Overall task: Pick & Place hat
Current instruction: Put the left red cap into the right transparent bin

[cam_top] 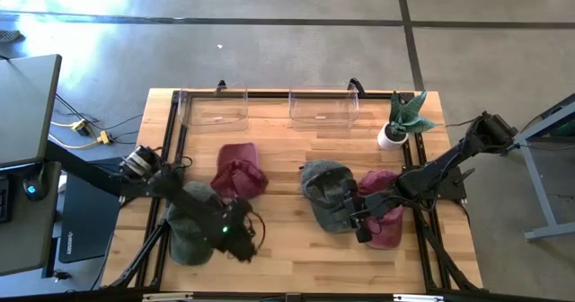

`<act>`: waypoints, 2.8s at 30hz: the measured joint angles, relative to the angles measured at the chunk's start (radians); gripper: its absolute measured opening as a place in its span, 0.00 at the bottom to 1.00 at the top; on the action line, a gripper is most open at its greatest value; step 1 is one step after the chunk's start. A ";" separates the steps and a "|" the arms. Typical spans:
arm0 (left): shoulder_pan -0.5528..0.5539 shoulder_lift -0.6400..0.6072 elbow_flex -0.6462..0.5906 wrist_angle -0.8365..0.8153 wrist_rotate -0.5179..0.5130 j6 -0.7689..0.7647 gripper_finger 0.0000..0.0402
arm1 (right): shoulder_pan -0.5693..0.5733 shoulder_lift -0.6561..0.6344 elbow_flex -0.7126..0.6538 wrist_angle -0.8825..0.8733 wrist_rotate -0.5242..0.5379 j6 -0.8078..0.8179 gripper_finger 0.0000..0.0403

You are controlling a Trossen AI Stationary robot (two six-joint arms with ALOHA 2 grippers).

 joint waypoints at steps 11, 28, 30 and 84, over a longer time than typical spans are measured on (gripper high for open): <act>0.195 0.000 -0.104 0.052 -0.082 0.125 0.00 | 0.000 0.000 0.000 0.055 -0.005 0.001 0.34; 0.310 -0.003 -0.083 0.934 0.434 0.830 0.00 | 0.003 0.000 0.000 0.011 -0.010 0.022 0.34; 0.290 -0.004 -0.033 0.852 0.373 0.863 0.00 | 0.003 0.000 0.000 0.008 -0.030 0.027 0.34; -0.006 0.161 0.124 1.000 -0.170 1.289 0.15 | -0.071 0.240 0.131 0.010 -0.119 -0.180 0.01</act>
